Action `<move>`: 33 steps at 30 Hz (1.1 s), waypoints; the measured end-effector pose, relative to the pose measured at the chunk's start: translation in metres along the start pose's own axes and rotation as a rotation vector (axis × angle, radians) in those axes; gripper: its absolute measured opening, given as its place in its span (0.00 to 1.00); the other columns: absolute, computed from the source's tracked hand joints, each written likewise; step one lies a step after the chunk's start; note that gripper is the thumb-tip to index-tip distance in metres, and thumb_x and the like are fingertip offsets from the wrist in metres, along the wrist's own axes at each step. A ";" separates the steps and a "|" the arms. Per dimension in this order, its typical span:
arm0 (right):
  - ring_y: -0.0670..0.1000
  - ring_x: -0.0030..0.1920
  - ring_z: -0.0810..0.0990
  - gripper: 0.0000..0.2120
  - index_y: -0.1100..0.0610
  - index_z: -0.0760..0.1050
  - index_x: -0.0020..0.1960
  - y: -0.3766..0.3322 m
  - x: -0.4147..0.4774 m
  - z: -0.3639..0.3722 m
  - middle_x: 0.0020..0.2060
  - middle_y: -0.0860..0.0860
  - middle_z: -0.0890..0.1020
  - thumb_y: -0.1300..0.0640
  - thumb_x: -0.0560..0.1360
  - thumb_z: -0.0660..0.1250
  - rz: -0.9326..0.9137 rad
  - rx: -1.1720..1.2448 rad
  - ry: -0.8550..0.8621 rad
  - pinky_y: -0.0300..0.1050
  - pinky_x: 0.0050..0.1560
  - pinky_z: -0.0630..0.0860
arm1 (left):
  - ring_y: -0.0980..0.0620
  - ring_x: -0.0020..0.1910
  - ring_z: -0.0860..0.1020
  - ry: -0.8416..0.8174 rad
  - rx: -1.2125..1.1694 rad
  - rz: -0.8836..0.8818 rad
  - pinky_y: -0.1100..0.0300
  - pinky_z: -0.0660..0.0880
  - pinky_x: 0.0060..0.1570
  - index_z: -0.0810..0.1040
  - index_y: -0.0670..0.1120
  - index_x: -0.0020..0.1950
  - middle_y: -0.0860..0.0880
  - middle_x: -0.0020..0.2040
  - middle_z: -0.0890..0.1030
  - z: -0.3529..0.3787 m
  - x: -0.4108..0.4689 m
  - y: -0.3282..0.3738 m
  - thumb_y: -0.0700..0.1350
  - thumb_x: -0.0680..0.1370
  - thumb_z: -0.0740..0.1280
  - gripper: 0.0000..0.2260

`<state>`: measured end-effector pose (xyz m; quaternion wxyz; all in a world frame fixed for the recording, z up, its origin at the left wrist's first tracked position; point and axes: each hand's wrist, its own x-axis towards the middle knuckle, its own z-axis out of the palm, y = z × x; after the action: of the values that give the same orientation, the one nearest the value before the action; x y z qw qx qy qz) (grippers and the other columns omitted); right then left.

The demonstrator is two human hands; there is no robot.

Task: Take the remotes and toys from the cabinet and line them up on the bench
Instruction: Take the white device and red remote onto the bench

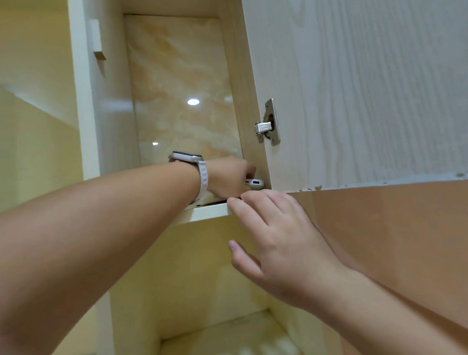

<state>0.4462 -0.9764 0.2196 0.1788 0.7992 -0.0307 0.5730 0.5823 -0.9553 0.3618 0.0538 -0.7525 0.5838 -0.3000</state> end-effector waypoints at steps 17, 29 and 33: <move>0.55 0.50 0.74 0.24 0.52 0.73 0.55 -0.014 0.032 -0.040 0.47 0.49 0.76 0.40 0.74 0.45 0.044 -0.081 -0.328 0.51 0.46 0.74 | 0.45 0.30 0.67 0.682 0.086 0.064 0.56 0.61 0.29 0.65 0.47 0.41 0.55 0.29 0.66 -0.053 -0.101 -0.019 0.46 0.71 0.66 0.10; 0.55 0.50 0.77 0.16 0.55 0.74 0.56 -0.004 0.144 -0.002 0.49 0.52 0.80 0.45 0.77 0.60 0.388 0.006 -0.747 0.48 0.50 0.74 | 0.46 0.32 0.77 1.252 -0.031 0.049 0.52 0.73 0.25 0.73 0.43 0.44 0.51 0.45 0.83 -0.043 -0.170 -0.037 0.45 0.70 0.68 0.08; 0.55 0.46 0.79 0.27 0.58 0.76 0.54 -0.004 0.158 0.022 0.48 0.54 0.81 0.35 0.74 0.59 0.373 -0.099 -0.967 0.48 0.49 0.77 | 0.45 0.31 0.78 1.314 -0.015 0.060 0.52 0.72 0.23 0.71 0.44 0.45 0.50 0.43 0.83 -0.037 -0.179 -0.042 0.43 0.70 0.68 0.08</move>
<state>0.5213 -0.9555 0.3589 0.0765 0.9442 -0.2787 0.1581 0.5744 -0.7690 0.3400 -0.3107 -0.3964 0.5179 -0.6914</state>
